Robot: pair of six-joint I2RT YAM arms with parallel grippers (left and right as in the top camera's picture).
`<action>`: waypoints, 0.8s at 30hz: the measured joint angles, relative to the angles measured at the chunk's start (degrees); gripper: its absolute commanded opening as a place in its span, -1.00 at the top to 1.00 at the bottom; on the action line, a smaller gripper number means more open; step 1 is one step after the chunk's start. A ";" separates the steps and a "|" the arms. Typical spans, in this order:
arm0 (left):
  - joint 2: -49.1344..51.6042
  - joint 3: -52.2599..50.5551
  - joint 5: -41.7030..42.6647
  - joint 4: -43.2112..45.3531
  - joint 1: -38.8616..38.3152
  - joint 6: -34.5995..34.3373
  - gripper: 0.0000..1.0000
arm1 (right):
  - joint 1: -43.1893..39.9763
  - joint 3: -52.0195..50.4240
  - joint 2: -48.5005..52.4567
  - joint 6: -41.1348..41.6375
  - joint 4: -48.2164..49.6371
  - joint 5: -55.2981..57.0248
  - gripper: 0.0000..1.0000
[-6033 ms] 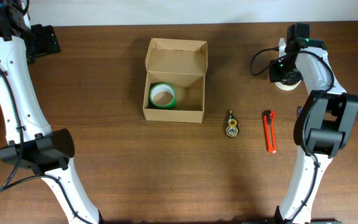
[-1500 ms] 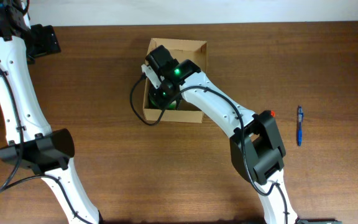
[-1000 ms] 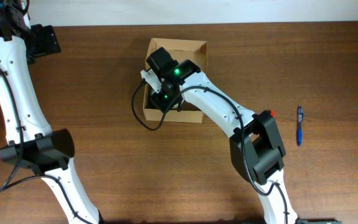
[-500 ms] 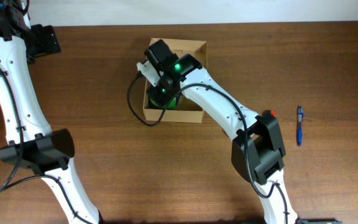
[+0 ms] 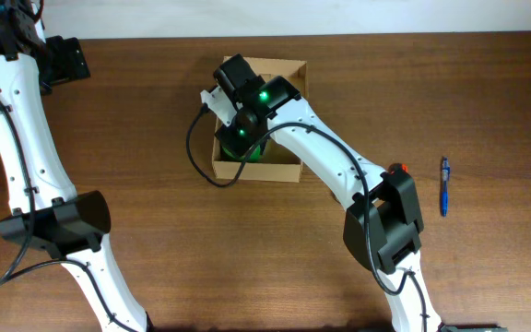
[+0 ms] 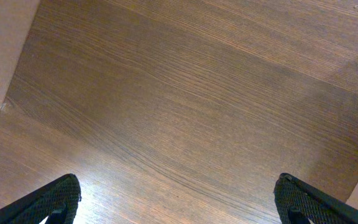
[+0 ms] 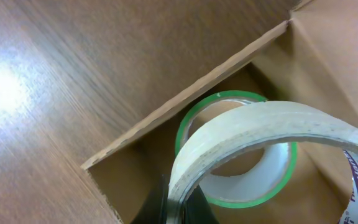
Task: Pack container
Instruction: 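Lower the white tape onto the green tape inside the box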
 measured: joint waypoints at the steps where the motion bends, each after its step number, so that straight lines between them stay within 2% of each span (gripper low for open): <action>1: 0.00 0.00 0.00 -0.02 0.00 0.00 -0.99 | 0.09 0.00 0.00 -0.20 -0.07 -0.17 0.93; 24: 0.00 0.00 0.00 0.00 0.00 0.00 -0.99 | 0.66 -1.18 0.00 -0.68 -1.03 -0.81 0.93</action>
